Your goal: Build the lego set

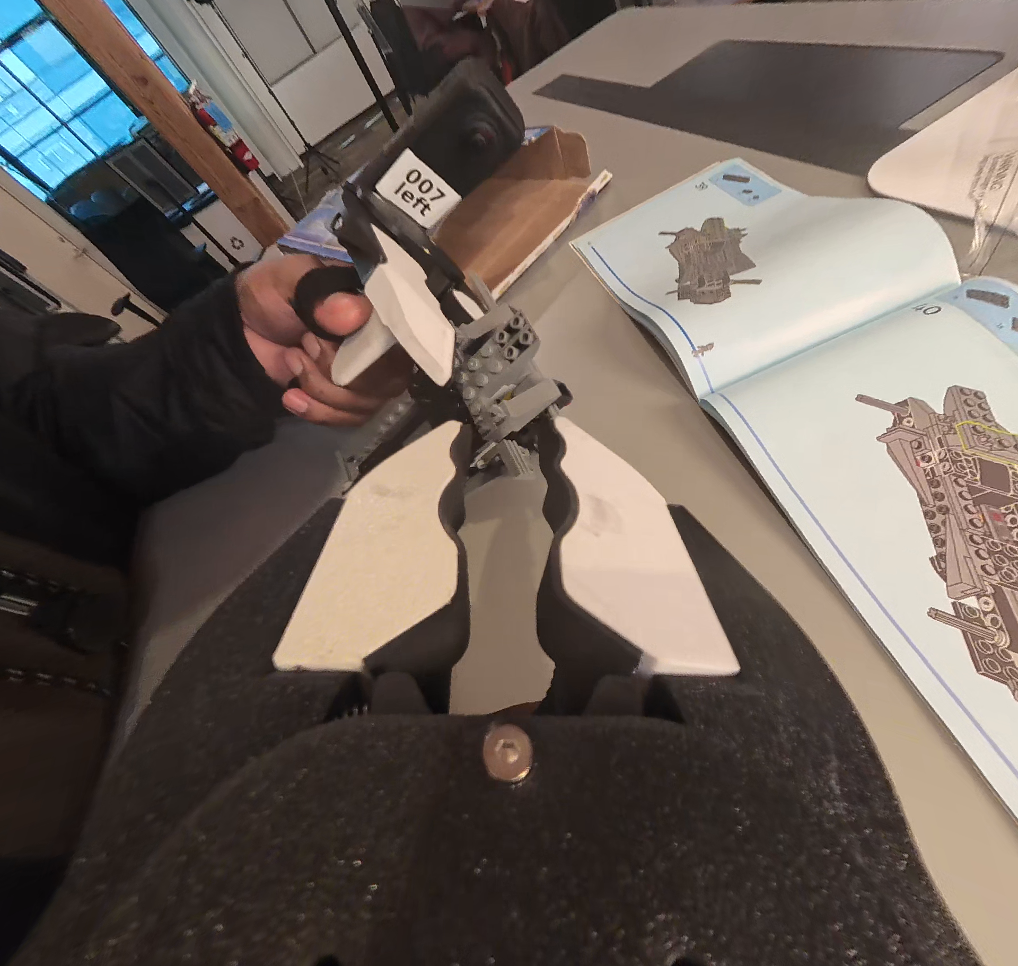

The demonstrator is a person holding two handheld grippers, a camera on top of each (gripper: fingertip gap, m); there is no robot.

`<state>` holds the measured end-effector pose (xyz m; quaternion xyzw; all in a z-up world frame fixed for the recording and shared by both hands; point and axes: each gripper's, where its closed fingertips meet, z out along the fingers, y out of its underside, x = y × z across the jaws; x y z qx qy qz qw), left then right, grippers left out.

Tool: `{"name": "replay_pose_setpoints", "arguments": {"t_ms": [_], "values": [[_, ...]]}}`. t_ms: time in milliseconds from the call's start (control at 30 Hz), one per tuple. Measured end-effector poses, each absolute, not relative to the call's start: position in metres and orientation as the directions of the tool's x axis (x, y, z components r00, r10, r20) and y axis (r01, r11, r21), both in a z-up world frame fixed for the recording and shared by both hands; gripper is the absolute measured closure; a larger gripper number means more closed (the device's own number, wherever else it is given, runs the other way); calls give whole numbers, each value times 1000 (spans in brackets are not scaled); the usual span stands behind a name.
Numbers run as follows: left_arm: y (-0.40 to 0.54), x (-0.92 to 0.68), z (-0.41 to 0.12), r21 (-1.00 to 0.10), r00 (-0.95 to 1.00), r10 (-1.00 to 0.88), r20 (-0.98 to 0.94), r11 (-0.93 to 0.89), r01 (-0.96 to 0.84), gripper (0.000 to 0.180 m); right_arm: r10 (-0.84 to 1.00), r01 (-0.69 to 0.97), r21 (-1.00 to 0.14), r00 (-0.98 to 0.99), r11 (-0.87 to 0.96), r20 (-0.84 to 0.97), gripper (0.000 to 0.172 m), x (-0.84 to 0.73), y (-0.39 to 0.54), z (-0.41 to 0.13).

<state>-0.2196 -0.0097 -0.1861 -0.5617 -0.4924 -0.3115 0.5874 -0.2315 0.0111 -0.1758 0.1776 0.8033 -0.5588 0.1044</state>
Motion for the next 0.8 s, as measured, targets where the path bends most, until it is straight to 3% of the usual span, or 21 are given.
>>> {"name": "replay_pose_setpoints", "arguments": {"t_ms": [267,467,667,800], "values": [[0,-215,-189,-332,308,168,936,146,932,142,221,276,-878,-954,392,-201,144,-234,7,-182],[5,-211,-185,-340,325,126,937,128,932,143,192,372,-869,-926,326,-325,138,-232,9,-169],[-13,-230,-172,-271,286,-3,958,303,913,143,257,481,-815,-874,323,-414,126,-239,23,-166],[-21,-233,-148,-214,292,-141,946,404,889,144,174,621,-725,-782,298,-598,119,-218,8,-164]]}}
